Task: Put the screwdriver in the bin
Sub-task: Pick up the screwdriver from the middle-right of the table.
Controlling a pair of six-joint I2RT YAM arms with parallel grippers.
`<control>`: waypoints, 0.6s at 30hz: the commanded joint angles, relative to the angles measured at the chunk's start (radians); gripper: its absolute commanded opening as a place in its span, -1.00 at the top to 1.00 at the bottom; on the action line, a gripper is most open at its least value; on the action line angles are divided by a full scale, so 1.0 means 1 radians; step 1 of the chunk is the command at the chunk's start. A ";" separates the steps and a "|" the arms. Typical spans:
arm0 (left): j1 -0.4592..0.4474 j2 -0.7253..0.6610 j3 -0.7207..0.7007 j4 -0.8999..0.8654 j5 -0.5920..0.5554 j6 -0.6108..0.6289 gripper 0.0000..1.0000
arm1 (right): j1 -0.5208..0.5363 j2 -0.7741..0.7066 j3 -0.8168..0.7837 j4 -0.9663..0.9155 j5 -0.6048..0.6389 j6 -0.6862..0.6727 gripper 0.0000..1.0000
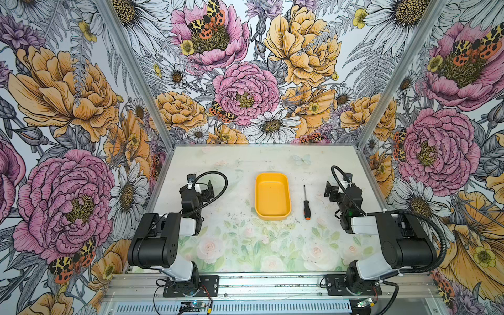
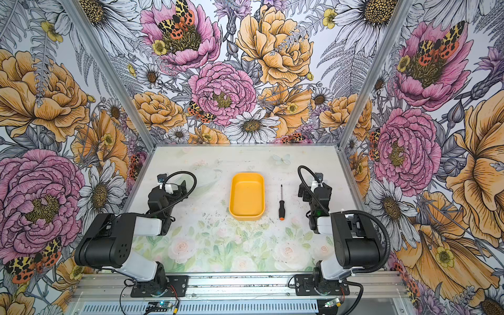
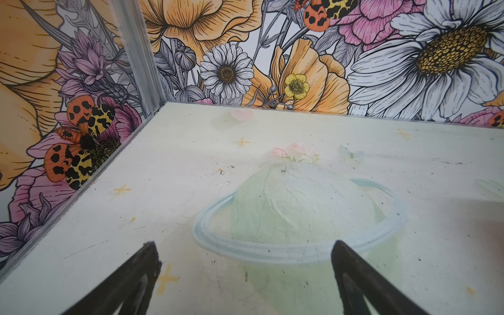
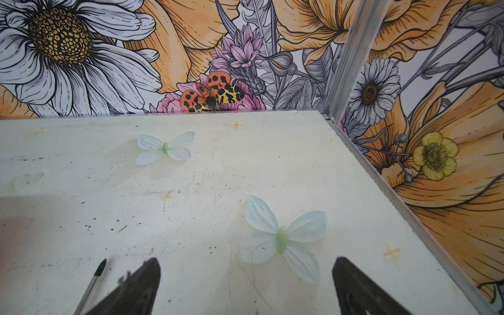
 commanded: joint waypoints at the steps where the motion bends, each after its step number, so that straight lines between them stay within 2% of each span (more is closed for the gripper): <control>1: 0.000 0.001 0.017 0.022 -0.011 0.001 -0.98 | 0.000 0.004 0.013 0.017 0.031 0.001 -0.92; 4: 0.000 -0.005 0.025 0.006 0.007 0.007 -0.98 | 0.007 -0.049 0.040 -0.072 0.064 0.008 -0.84; 9: -0.001 -0.081 0.119 -0.229 0.060 0.027 -0.98 | 0.010 -0.214 0.176 -0.473 0.078 0.066 -0.84; 14: -0.004 -0.151 0.258 -0.557 0.158 -0.009 -0.98 | 0.011 -0.259 0.360 -0.892 -0.079 0.178 -0.84; 17: -0.015 -0.186 0.308 -0.699 0.269 -0.058 -0.98 | 0.017 -0.238 0.415 -1.035 -0.235 0.234 -0.84; 18: -0.030 -0.203 0.321 -0.743 0.267 -0.064 -0.98 | 0.021 -0.231 0.419 -1.054 -0.272 0.258 -0.84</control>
